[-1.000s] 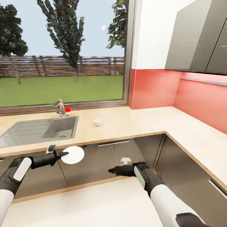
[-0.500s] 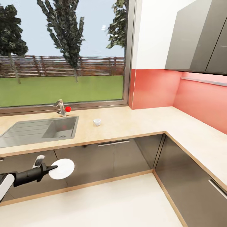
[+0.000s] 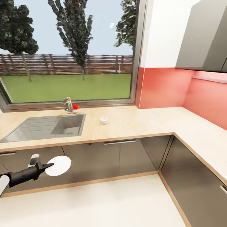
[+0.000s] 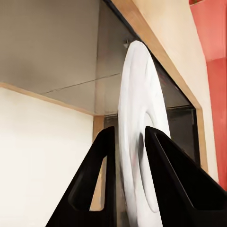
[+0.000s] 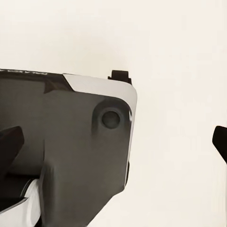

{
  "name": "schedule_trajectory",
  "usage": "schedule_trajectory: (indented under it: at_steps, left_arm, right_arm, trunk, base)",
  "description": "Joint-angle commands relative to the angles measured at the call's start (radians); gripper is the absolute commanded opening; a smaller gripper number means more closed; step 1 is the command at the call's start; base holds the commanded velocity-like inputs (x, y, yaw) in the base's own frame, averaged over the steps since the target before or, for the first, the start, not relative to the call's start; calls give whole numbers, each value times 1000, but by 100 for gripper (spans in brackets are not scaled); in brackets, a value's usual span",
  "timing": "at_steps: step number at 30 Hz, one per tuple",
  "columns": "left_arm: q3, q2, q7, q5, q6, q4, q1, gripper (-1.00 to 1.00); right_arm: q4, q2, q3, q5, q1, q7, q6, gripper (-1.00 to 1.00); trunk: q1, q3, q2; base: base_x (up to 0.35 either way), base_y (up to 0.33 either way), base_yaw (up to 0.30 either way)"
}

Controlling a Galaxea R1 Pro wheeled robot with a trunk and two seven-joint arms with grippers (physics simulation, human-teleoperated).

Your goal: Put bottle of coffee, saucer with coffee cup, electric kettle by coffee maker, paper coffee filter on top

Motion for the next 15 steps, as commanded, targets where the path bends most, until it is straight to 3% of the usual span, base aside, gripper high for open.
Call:
schedule_trajectory:
  at_steps: [1, 6, 15]
  left_arm:
    - [4, -1, -4, -4, -10, 0, -1, -100]
    - [8, 1, -4, -5, -42, 0, -1, -100]
    - [17, 3, -3, 5, -39, -13, -3, -100]
  right_arm:
    - [-3, -1, 2, 6, 0, 5, 7, 100]
    - [-3, 1, 4, 6, 0, 5, 5, 100]
    - [-3, 4, 5, 7, 0, 0, 6, 100]
  trunk:
    - [1, -3, -2]
    - [1, -10, -2]
    - [1, -15, -2]
  base:
    - [0, 0, 174]
    - [85, 0, 170]
    - [314, 0, 75]
